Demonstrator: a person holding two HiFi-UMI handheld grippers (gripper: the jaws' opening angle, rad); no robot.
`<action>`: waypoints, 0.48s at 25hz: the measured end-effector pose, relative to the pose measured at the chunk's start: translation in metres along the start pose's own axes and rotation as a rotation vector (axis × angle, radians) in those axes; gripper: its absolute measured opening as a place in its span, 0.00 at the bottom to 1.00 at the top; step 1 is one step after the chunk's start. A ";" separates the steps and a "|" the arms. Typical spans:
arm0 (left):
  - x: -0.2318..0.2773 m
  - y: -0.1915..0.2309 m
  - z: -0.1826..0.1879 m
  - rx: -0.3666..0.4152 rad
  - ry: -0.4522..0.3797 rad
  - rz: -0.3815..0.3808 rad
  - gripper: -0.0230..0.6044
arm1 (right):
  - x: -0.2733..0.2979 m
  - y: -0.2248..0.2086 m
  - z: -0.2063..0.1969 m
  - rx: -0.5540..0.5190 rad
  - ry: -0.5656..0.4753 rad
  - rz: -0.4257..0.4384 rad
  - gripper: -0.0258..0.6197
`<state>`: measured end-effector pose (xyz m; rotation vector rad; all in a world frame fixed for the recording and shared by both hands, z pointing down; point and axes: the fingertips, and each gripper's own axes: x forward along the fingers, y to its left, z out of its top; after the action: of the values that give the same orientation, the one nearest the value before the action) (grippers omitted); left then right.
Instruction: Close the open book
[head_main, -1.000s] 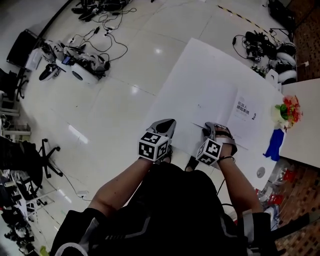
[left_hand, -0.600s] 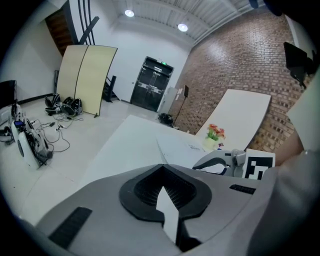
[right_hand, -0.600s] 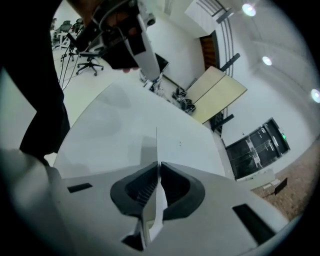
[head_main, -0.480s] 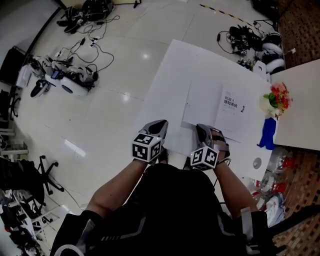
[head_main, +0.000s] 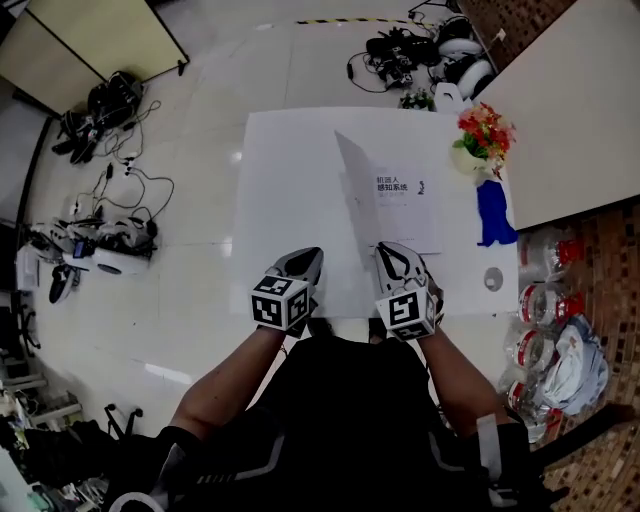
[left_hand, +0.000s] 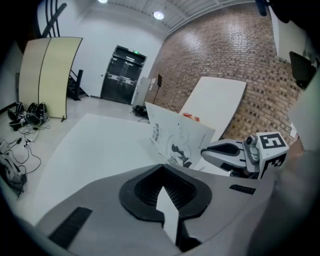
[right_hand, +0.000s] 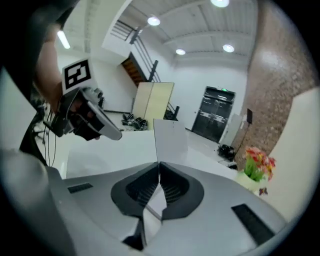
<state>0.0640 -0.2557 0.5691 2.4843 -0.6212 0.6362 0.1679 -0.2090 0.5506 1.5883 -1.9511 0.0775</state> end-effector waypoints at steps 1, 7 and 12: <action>0.006 -0.006 0.001 0.007 0.008 -0.012 0.03 | -0.005 -0.010 -0.008 0.090 0.003 -0.009 0.05; 0.031 -0.037 0.006 0.054 0.045 -0.072 0.03 | -0.020 -0.058 -0.074 0.692 -0.038 -0.023 0.05; 0.036 -0.046 0.009 0.078 0.058 -0.082 0.03 | -0.016 -0.067 -0.122 1.137 -0.022 -0.011 0.05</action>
<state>0.1193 -0.2362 0.5660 2.5383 -0.4785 0.7110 0.2809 -0.1637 0.6197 2.2260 -1.9956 1.3636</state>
